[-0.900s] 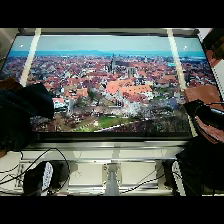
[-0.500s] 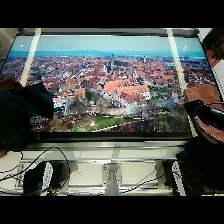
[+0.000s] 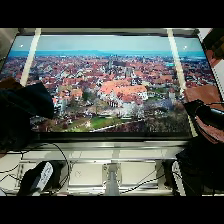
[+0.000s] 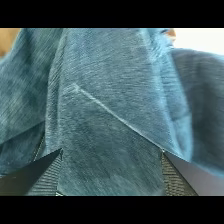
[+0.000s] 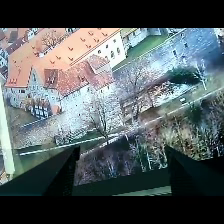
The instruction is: Fold the clothes and pants, and hang the long-sleeved shirts on hangers.
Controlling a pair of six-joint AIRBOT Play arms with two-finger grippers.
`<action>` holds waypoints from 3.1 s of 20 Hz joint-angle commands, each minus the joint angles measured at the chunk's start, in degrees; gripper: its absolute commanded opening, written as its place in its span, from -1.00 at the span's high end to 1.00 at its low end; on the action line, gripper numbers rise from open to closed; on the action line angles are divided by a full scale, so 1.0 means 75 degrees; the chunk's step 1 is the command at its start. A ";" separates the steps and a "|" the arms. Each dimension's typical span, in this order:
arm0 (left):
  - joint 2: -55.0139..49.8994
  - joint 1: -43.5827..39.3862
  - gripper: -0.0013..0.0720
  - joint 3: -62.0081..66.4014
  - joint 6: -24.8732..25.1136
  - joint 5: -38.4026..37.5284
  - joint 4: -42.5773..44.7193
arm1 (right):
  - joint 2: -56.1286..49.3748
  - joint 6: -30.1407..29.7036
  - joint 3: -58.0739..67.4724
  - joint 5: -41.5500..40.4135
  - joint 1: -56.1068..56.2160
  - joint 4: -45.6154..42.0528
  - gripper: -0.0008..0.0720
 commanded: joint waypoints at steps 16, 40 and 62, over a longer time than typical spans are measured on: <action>-0.2372 0.1652 -0.92 -0.0003 -0.1198 0.0294 -0.0737 | -0.0003 0.0003 0.0006 0.0003 -0.0006 0.0003 -0.65; -0.1335 0.0239 0.80 0.3200 0.3095 -0.0050 -0.5345 | -0.0003 -0.0006 0.0006 0.0000 -0.0006 -0.0012 -0.65; -0.2769 -0.9130 0.81 0.4290 0.3179 0.7624 -0.6656 | -0.0003 0.0061 0.0020 0.0154 -0.0009 -0.0006 -0.65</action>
